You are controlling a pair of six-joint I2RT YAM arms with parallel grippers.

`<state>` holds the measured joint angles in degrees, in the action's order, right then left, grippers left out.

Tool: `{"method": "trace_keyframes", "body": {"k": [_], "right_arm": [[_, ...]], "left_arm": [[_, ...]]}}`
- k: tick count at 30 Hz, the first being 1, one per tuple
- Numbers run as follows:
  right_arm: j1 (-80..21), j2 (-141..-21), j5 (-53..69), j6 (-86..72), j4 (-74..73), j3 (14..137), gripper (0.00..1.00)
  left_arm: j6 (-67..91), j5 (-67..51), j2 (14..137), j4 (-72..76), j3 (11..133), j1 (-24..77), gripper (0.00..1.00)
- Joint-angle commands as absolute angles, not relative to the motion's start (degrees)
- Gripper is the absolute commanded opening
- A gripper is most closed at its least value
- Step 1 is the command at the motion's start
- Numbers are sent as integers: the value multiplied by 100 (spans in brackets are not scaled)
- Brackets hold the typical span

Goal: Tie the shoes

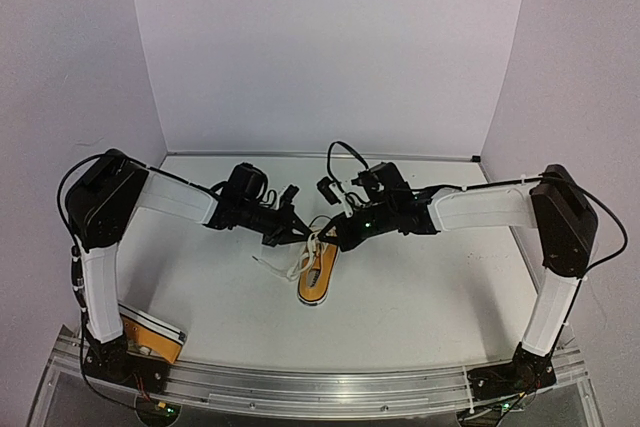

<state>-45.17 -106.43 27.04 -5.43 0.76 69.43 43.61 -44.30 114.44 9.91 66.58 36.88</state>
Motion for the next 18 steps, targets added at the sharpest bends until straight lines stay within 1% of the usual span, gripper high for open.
{"method": "trace_keyframes", "body": {"k": [1, 8, 13, 18], "right_arm": [[-4544, -10354, 2502, -539, 397, 6999, 0], [-4535, -10467, 2308, -718, 368, 7124, 2], [-4535, -10394, 2209, -721, 369, 7092, 2], [-4534, -10421, 2304, -737, 370, 7079, 2]], "left_arm": [[4346, -5036, 11380, 1471, 6804, 3827, 0], [4355, -5644, 11070, 1609, 6507, 3902, 0], [4234, -5774, 10961, 1455, 6386, 3971, 0], [4455, -6003, 11084, 2014, 6237, 4095, 0]]}}
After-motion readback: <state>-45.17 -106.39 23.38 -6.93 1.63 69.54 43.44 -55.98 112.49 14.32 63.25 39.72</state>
